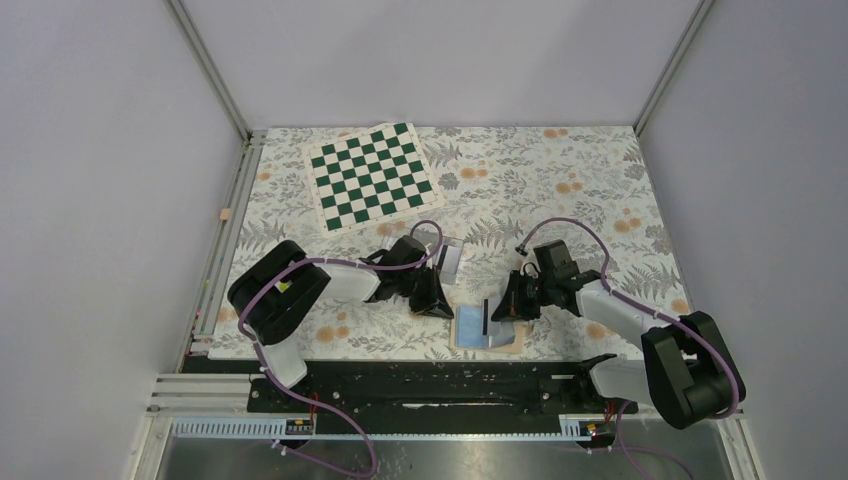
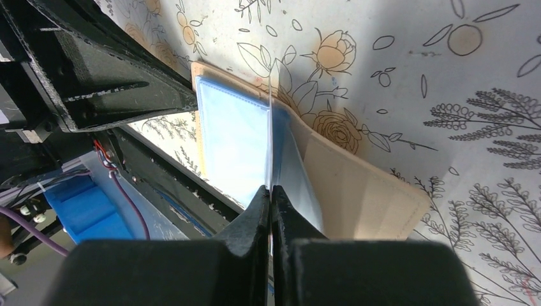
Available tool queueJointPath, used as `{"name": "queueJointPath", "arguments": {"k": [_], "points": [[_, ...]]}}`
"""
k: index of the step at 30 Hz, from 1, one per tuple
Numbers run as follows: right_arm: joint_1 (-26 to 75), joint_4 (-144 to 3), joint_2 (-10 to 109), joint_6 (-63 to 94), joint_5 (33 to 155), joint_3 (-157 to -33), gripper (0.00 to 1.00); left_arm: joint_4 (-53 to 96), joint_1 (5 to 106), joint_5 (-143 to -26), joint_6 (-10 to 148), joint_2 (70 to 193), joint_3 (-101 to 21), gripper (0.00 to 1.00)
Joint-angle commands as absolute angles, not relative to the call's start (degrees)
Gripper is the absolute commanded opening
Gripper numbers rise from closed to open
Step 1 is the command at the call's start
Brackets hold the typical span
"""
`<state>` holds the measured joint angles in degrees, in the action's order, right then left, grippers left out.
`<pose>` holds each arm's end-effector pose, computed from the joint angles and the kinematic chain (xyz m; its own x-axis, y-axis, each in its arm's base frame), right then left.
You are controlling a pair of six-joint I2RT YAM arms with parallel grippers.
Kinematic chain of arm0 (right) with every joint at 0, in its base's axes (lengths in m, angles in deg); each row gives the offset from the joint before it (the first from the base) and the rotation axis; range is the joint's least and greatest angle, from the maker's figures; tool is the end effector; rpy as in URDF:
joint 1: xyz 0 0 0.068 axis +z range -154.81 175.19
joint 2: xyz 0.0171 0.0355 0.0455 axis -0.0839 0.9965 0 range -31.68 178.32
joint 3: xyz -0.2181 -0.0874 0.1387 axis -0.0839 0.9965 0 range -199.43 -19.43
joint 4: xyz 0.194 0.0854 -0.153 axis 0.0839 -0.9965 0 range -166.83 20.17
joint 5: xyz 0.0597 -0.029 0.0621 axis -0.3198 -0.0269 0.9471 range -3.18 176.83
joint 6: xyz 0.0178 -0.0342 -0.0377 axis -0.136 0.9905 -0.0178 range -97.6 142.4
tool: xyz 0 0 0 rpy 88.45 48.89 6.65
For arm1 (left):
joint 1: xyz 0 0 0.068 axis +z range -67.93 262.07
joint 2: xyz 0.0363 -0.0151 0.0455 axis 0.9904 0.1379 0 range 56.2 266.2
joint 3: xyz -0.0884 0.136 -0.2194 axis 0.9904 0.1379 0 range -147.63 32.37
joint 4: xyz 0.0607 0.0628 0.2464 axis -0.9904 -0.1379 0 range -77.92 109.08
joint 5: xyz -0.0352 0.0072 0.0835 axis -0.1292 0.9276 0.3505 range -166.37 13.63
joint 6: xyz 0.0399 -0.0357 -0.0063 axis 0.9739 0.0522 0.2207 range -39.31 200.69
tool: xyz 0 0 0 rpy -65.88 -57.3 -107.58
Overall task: Put the credit cards into the card holder
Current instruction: Insert the credit card into the card holder.
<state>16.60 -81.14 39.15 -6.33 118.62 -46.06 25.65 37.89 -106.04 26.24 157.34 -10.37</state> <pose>0.1885 0.0941 0.1492 -0.9556 0.0642 -0.2877 -0.1467 0.7430 0.6530 0.2138 -0.2324 0.1128 -0.9990 -0.0148 -0.0425 0.0208 0.6842 -0.7290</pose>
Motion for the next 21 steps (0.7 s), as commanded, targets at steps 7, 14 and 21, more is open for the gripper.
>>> {"name": "queueJointPath", "arguments": {"k": [7,14,21], "points": [[16.72,-77.10,42.18,-8.51,124.44,-45.50,0.00,21.76,37.26,-104.45,24.38,160.76,-8.00,0.00],[16.33,-77.04,40.57,-9.89,120.98,-44.79,0.00,20.32,37.33,-102.55,23.64,158.80,-6.65,0.00],[15.93,-75.72,39.34,-9.74,116.12,-44.33,0.00,19.17,37.29,-100.02,23.39,156.62,-5.39,0.00]]}}
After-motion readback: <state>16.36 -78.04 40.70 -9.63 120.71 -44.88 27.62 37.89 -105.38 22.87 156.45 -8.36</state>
